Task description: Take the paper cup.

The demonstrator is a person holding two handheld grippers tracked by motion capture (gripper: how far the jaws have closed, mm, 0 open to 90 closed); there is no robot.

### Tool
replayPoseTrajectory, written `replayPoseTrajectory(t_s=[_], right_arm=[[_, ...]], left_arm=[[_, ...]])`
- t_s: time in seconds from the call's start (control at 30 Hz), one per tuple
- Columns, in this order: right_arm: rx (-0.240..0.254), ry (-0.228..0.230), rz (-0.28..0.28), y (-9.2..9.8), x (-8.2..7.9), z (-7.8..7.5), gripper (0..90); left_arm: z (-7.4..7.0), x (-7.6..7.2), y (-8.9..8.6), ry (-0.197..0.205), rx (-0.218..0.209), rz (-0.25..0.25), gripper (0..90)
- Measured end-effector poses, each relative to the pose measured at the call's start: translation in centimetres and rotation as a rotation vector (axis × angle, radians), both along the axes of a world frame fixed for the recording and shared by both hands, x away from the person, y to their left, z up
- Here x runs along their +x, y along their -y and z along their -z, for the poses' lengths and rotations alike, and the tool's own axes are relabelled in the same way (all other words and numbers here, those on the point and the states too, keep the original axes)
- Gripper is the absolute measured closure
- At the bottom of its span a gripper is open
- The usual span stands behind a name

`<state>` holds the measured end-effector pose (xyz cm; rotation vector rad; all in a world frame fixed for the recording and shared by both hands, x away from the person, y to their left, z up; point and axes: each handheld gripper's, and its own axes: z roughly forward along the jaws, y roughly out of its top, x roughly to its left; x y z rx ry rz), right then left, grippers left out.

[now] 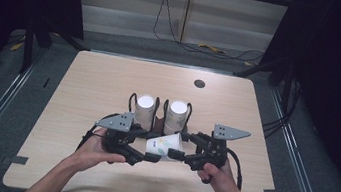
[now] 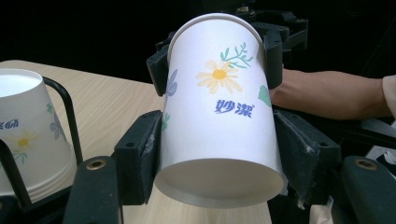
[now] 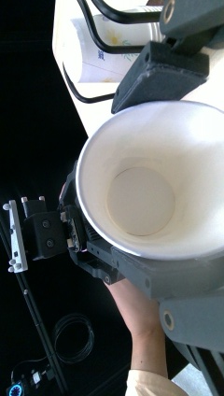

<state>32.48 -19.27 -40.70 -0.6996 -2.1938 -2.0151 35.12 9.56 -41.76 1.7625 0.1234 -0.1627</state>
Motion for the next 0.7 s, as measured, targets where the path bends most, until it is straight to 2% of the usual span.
replayPoseTrajectory(t_s=[0.13,0.2,0.3,0.33,0.43,0.53,0.7], right_arm=[[-0.006,-0.002,-0.008,-0.14,0.13,0.01,26.9],[-0.014,0.0,-0.008,-0.21,0.13,-0.02,27.0],[-0.031,0.006,0.0,-0.19,0.0,-0.1,27.1],[-0.034,0.007,0.004,-0.13,-0.02,-0.13,27.2],[-0.076,0.022,0.047,0.16,-0.01,-0.19,27.3],[-0.09,0.023,0.062,0.37,0.03,-0.23,27.5],[-0.136,0.01,0.1,0.34,-0.16,-0.11,28.0]], left_arm=[[0.1,-0.07,-0.09,-0.01,-0.001,-0.006,34.2],[0.16,-0.03,0.01,-0.012,0.012,-0.02,28.7],[0.31,-0.03,0.13,0.015,0.029,-0.028,23.7],[0.29,-0.06,0.11,0.02,0.046,-0.038,22.3],[0.37,0.05,0.08,0.025,0.052,-0.055,19.9],[0.5,0.31,-0.18,0.052,0.086,-0.09,19.4],[0.95,0.57,-0.31,0.051,0.127,-0.108,18.6]])
